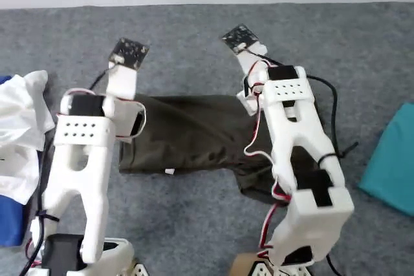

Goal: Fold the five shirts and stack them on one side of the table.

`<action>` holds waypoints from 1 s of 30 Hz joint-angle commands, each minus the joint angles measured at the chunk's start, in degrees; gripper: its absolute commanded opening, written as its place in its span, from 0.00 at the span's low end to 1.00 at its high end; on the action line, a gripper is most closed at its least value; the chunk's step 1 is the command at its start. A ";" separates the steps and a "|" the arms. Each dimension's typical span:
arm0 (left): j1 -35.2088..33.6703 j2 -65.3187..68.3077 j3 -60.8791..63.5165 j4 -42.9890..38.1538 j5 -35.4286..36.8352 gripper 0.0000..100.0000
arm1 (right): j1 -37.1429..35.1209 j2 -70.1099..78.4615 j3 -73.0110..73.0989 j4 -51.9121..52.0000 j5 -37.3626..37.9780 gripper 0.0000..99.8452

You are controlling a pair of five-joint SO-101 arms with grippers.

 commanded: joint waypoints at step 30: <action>-6.86 -7.91 12.26 4.92 -12.48 0.01 | 5.85 22.37 -25.05 -1.01 -0.88 0.01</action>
